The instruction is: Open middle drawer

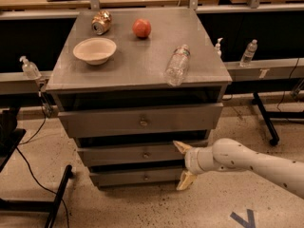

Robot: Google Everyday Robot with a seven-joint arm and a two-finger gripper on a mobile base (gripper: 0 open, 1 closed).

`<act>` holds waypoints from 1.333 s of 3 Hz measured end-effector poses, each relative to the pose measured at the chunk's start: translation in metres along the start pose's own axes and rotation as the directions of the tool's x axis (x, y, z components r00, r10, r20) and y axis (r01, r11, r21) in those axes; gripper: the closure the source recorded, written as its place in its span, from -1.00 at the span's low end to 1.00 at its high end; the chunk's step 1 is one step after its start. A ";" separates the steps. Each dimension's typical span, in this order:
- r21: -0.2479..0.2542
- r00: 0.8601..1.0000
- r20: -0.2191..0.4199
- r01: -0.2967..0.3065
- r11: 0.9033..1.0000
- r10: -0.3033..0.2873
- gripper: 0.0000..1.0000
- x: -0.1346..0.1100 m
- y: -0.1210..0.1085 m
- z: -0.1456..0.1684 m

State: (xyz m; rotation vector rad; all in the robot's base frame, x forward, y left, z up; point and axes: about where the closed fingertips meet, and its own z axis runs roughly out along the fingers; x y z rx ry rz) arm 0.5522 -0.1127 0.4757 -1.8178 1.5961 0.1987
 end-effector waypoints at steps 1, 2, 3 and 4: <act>0.045 0.993 -0.090 0.081 0.996 -0.076 -1.00 0.004 -0.018 0.013; 0.075 0.982 -0.134 0.145 0.987 -0.134 -1.00 0.002 -0.034 0.031; 0.086 0.979 -0.098 0.189 0.978 -0.181 -1.00 -0.002 -0.047 0.057; 0.093 0.977 -0.054 0.213 0.973 -0.208 -1.00 -0.008 -0.060 0.076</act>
Offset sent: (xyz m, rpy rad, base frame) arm 0.0782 0.0444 -0.0226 -0.1688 -0.2363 0.0615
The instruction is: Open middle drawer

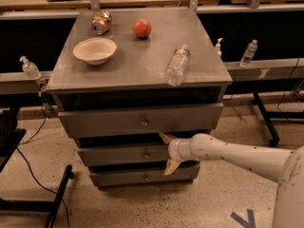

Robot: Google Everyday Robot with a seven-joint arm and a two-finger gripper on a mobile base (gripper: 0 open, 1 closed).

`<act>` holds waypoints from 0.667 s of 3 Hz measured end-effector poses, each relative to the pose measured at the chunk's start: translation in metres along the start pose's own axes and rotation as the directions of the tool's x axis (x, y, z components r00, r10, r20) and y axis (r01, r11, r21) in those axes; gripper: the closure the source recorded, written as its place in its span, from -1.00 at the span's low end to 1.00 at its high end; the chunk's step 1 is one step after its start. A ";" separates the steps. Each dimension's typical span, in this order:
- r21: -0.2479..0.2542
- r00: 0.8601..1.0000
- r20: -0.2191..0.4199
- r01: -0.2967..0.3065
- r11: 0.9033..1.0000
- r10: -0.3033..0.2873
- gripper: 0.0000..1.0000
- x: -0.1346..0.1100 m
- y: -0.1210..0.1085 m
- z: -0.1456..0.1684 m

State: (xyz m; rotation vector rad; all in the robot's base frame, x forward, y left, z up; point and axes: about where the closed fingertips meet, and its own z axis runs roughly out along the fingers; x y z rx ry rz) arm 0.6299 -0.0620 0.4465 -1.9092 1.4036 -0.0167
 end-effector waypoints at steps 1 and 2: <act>-0.015 1.000 0.011 -0.007 1.000 0.008 -0.80 0.003 -0.006 0.019; -0.043 1.000 0.009 -0.029 0.999 0.030 -0.31 0.011 -0.004 0.030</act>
Offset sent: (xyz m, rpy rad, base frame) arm 0.0284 0.0047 -0.0353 -0.0004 0.0862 -0.0100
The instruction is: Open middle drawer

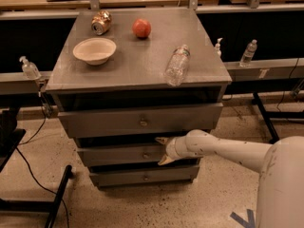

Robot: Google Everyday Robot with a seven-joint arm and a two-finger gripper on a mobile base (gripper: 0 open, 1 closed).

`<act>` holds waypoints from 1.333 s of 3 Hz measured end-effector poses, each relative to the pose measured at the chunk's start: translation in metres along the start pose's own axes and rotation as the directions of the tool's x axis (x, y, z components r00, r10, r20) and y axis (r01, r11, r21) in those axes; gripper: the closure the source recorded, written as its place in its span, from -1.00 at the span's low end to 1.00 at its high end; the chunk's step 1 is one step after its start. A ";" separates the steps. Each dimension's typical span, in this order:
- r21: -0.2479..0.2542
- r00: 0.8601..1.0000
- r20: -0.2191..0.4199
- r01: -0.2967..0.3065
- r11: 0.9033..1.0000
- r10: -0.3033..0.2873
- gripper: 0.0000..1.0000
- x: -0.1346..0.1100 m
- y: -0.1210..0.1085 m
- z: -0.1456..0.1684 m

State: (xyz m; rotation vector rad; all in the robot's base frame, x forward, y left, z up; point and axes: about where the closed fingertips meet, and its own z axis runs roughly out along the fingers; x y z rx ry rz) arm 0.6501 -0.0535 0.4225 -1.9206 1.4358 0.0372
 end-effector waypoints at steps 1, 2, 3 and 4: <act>-0.030 1.000 0.002 -0.002 1.000 0.002 0.14 0.002 0.004 0.006; -0.058 1.000 0.027 -0.007 0.998 0.008 0.52 0.001 0.010 0.002; -0.084 0.996 0.087 -0.023 0.996 0.031 0.27 -0.004 0.022 -0.010; -0.084 0.996 0.087 -0.023 0.996 0.031 0.07 -0.005 0.020 -0.013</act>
Offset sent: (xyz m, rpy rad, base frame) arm -0.0188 -0.0094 -0.0018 0.0216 0.0976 0.0640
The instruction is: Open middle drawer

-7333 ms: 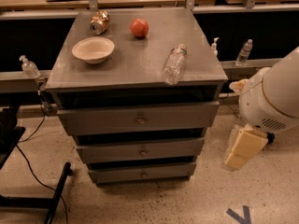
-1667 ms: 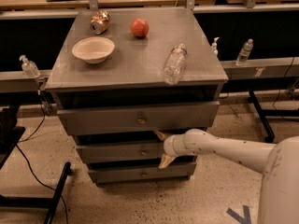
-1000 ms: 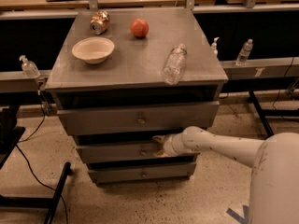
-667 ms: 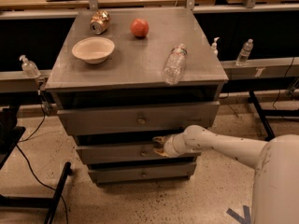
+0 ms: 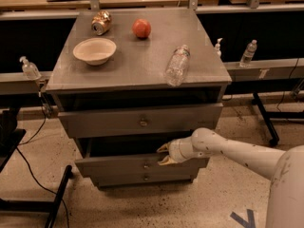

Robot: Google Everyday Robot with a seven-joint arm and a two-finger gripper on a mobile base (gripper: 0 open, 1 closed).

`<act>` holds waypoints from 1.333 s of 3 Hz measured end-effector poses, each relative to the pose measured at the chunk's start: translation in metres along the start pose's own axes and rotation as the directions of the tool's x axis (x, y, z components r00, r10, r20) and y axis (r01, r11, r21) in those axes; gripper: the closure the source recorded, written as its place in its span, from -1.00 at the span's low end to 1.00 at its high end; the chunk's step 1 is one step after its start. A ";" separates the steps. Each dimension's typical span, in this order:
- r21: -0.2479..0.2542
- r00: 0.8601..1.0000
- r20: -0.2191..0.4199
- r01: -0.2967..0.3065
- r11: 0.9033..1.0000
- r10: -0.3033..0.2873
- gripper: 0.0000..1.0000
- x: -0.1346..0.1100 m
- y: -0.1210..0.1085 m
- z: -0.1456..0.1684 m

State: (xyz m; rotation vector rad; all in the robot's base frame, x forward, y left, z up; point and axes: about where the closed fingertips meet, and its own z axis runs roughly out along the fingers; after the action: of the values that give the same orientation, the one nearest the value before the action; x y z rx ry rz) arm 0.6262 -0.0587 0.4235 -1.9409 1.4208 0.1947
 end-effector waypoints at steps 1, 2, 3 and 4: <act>-0.001 1.000 0.004 -0.004 1.000 0.004 0.13 -0.001 0.001 -0.003; -0.021 0.990 0.090 -0.107 0.994 0.108 0.05 -0.005 0.061 -0.029; -0.027 0.984 0.107 -0.137 0.990 0.139 -0.24 -0.006 0.076 -0.035; -0.027 0.984 0.107 -0.138 0.990 0.140 -0.26 -0.007 0.075 -0.036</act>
Offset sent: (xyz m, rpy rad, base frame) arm -0.1325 -0.0574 -0.0061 0.2233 0.1839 -0.0596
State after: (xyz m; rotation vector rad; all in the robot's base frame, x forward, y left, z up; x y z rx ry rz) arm 0.5475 -0.0863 0.4199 -1.8187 1.4869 0.3744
